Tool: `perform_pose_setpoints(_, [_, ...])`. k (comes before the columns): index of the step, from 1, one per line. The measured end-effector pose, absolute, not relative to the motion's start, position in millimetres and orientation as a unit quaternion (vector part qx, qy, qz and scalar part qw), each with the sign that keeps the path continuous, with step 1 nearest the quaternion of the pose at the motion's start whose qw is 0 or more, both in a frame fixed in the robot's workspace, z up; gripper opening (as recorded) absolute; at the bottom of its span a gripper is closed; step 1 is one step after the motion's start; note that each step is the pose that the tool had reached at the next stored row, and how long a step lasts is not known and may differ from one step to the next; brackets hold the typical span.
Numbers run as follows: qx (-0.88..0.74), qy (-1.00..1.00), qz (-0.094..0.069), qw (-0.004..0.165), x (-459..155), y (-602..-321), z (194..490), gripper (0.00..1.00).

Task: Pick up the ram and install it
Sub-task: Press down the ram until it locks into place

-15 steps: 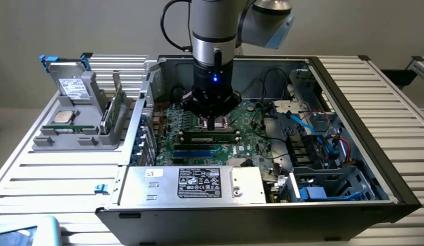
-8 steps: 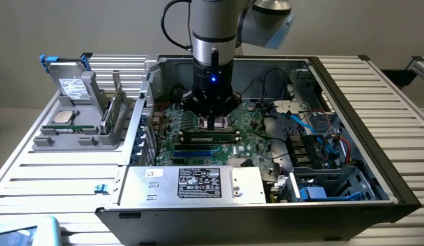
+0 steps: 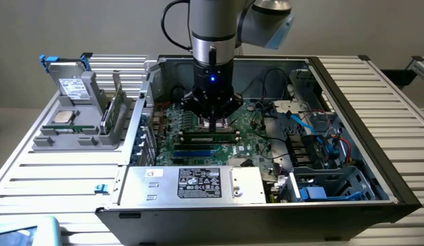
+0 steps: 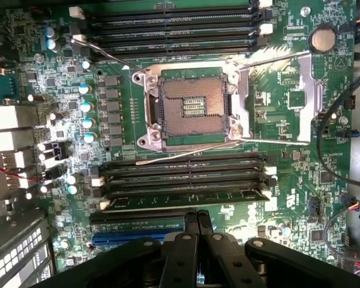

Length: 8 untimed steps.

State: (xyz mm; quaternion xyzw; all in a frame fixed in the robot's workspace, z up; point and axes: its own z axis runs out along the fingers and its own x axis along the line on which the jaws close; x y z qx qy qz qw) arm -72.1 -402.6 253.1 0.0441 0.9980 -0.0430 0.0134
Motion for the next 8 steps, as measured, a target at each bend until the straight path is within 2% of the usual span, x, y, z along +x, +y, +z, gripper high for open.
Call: perform_pose_setpoints(8, [0.048,0.998,-0.046,0.016,-72.1,-402.6,253.0,0.11])
